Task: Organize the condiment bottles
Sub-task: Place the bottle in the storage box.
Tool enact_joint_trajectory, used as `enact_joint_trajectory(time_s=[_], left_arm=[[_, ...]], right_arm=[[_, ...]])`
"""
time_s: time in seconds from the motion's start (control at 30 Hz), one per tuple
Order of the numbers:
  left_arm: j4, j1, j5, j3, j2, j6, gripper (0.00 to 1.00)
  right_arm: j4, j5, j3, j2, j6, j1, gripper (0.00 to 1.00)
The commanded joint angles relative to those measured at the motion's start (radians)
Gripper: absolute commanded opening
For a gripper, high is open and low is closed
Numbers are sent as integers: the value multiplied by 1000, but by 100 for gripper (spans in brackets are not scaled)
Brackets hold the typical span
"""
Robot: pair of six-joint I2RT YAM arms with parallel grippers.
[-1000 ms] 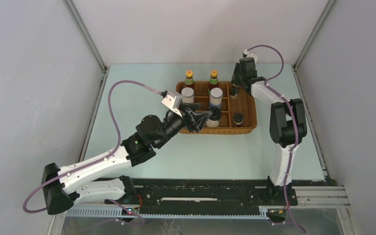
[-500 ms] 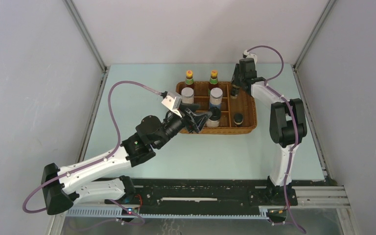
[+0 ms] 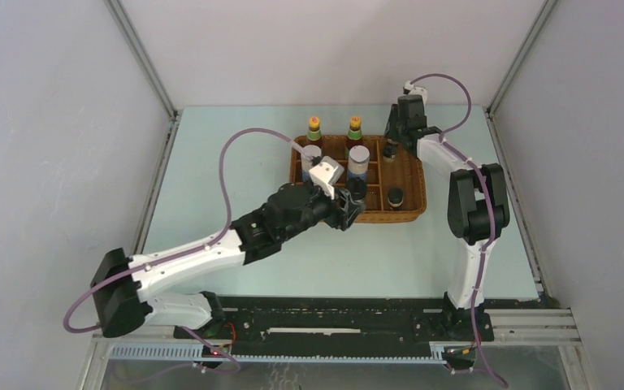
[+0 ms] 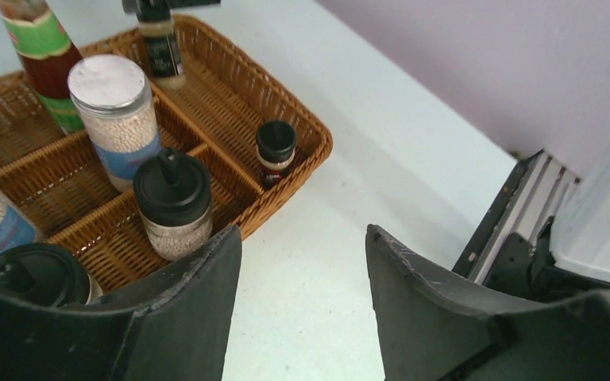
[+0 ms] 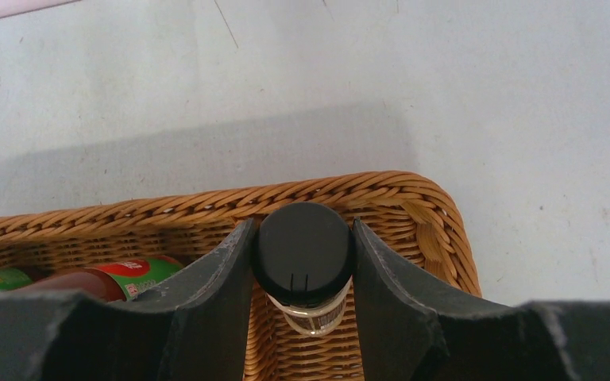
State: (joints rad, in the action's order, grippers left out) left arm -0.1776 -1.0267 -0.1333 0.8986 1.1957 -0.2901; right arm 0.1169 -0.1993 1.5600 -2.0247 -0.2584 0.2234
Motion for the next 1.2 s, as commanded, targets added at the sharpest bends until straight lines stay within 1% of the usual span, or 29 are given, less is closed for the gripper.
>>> enact_joint_trajectory(time_s=[0.0, 0.3, 0.33, 0.47, 0.5, 0.63, 0.73, 0.97, 1.1, 1.17], left_arm=[[111, 17, 75, 150, 78, 45, 63], [313, 40, 121, 386, 277, 124, 61], [324, 45, 125, 411, 295, 132, 61], [362, 65, 159, 479, 364, 163, 61], [368, 68, 161, 492, 379, 173, 60], [377, 76, 161, 519, 422, 198, 60], [376, 76, 159, 520, 429, 196, 59], [371, 78, 152, 516, 430, 196, 60], [383, 80, 157, 538, 444, 201, 59], [383, 82, 156, 538, 443, 201, 59]], right_arm=[[-22, -6, 55, 54, 25, -8, 13], [-4, 3, 82, 72, 29, -24, 7], [-4, 4, 82, 77, 28, -25, 4], [5, 15, 83, 93, 23, -31, 2], [9, 16, 84, 98, 23, -33, 0], [7, 8, 81, 109, 36, -32, 0], [3, 5, 77, 100, 38, -34, 5], [3, 2, 60, 72, 26, -33, 36], [11, 6, 65, 52, 22, -35, 50], [15, 7, 67, 44, 21, -35, 52]])
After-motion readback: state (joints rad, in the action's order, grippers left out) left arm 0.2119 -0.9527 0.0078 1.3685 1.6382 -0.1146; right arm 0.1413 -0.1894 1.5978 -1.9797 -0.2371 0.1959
